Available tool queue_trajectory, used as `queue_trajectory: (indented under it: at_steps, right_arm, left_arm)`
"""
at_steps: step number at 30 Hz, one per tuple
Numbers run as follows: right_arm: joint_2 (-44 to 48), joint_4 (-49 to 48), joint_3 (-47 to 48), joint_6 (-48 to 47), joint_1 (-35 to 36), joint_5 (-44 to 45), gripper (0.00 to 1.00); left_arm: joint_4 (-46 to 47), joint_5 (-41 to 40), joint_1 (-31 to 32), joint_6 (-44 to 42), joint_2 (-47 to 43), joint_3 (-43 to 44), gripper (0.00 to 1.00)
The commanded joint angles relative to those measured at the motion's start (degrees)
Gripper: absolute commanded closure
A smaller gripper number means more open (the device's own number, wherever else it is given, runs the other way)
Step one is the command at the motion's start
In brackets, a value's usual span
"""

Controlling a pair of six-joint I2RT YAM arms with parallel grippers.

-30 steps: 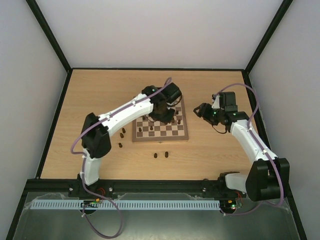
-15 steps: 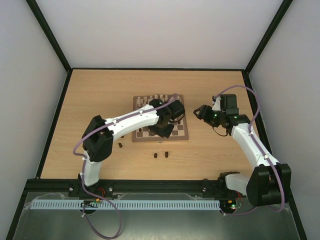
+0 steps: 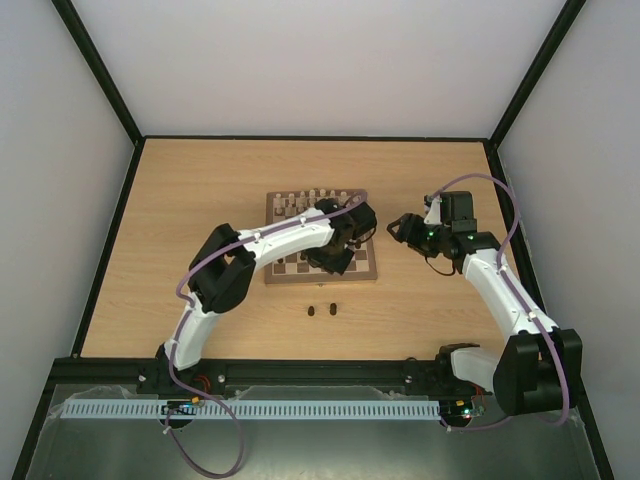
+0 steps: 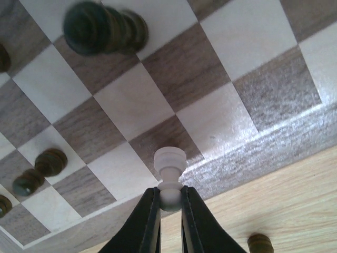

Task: Set up the chess pieces on the board
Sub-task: Place the chess piece on the chessboard.

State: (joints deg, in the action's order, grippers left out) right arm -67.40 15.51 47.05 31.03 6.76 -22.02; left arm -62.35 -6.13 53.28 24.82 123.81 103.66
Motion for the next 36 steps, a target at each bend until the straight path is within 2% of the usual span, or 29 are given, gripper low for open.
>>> queue_trajectory:
  at_steps: [1,6,21,28,36]
  right_arm:
    - [0.7,1.3,-0.6,-0.9,-0.2,-0.5,0.41]
    - [0.2,1.0,-0.6,-0.9,-0.2,-0.8,0.41]
    - [-0.3,0.5,-1.0,-1.0,-0.2,-1.1,0.41]
    - [-0.5,0.4,-1.0,-1.0,-0.2,-1.4,0.41]
    - [-0.5,0.3,-1.2,-1.0,-0.1,-1.4,0.41]
  left_arm:
    - [-0.5,0.5,-1.4,-1.5,1.3,2.5,0.91]
    - [-0.4,1.0,-1.6,-2.0,2.0,2.9,0.85]
    - [-0.9,2.5,-1.0,-2.3,1.3,1.3,0.84]
    - [-0.7,2.7,-1.0,-2.5,1.4,1.3,0.72]
    - [-1.3,2.5,-0.8,-2.2,0.8,2.9,0.69]
